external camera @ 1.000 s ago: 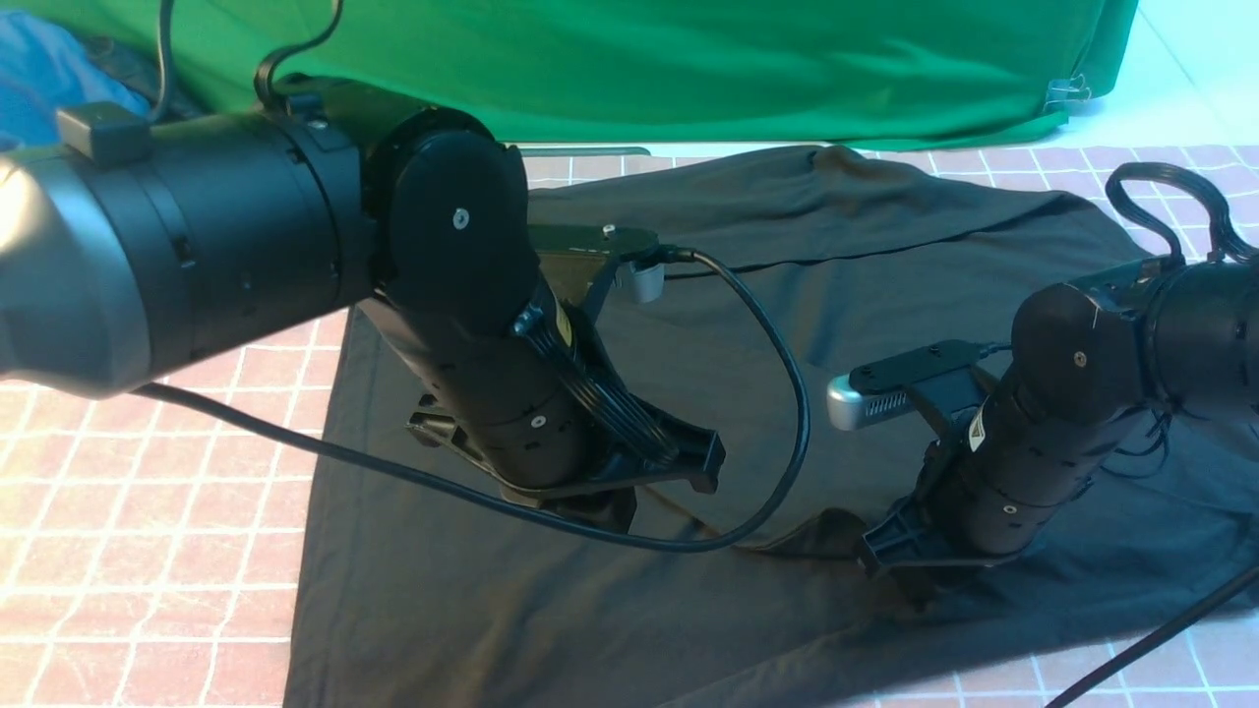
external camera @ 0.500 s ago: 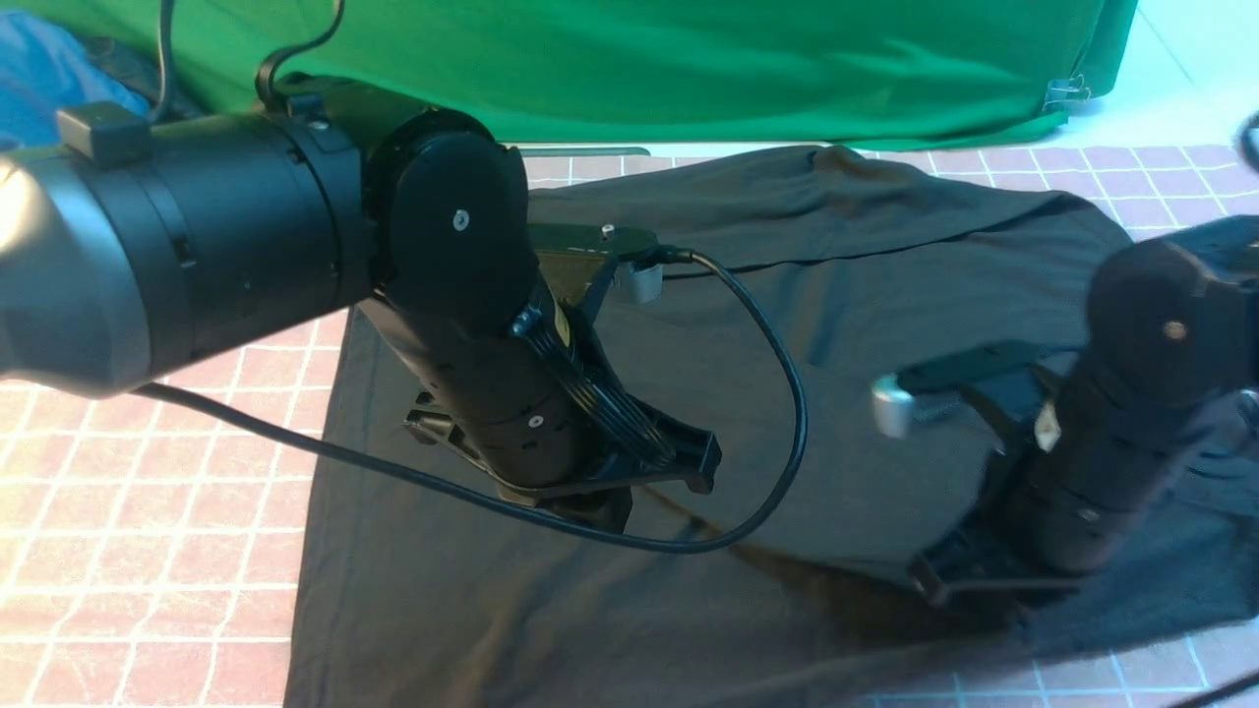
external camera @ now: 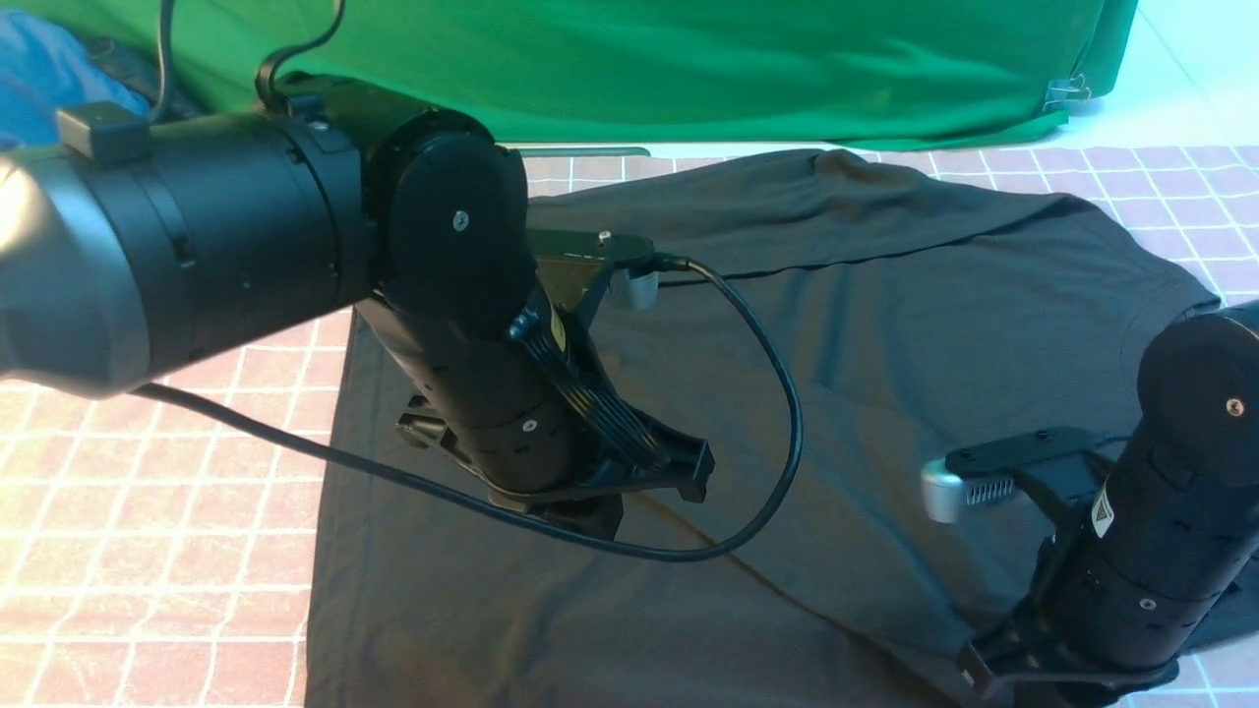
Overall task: Fold a long-sleeved shirt over a pink coffee tablecloth.
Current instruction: 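Grab the top left corner of the dark shirt with the left gripper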
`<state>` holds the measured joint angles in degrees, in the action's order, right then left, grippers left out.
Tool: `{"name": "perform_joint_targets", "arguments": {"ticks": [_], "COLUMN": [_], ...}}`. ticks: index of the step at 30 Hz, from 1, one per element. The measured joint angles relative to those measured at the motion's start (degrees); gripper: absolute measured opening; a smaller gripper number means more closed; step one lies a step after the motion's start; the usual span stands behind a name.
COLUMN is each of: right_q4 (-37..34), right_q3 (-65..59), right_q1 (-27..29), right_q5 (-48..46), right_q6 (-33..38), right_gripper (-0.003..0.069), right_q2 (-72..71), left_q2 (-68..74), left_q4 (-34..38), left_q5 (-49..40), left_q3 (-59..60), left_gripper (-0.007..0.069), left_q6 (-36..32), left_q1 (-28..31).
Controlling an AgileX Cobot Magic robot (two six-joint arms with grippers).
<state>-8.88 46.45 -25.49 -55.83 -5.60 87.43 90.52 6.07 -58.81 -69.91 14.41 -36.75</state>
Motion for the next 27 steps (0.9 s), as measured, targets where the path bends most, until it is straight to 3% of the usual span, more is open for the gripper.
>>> {"name": "perform_joint_targets", "arguments": {"ticks": [3,5,9,11,16,19,21,27], "right_q4": [2.76,8.88,24.5,26.61,16.54,11.0,10.1,8.88], "right_q3": [0.66,1.93,3.7,4.59,6.64,7.84,8.59,9.23], "right_q1": [0.0,0.0,3.01,7.21,25.84,34.37,37.45,39.01], "right_q5": [-1.03,-3.05,-5.94,-5.89,-0.66,1.64,2.78,8.47], "right_q6": [1.86,0.63,-7.39,-8.17,0.49,5.1,6.54,9.68], "right_gripper": [0.0365,0.0384,0.0328,0.0298,0.0283,0.0322,0.0389,0.0533], "right_q2": [-0.25,-0.77,-3.33,-4.29,-2.89,0.41,2.6,6.64], "left_q2": [0.0,-0.14,-1.34,-2.7,-6.35,-7.97,-8.94,-9.8], "left_q4": [-2.74,-5.64,-9.13,-9.28,-6.07,-4.52,-4.14,-4.14], "left_q5": [-2.21,-4.17,-6.59,-6.76,-7.11,-7.25,-7.31,-7.76], "left_q3": [0.0,0.0,0.0,0.0,0.0,0.0,0.0,0.0], "left_gripper": [0.0013,0.0013,0.0013,0.0013,0.0013,0.0013,0.0013,0.0013], "left_q6": [1.29,3.49,6.83,7.93,8.45,8.49,8.49,8.49], "left_q1": [0.0,0.0,0.0,0.06,0.06,0.06,0.06,0.06]}}
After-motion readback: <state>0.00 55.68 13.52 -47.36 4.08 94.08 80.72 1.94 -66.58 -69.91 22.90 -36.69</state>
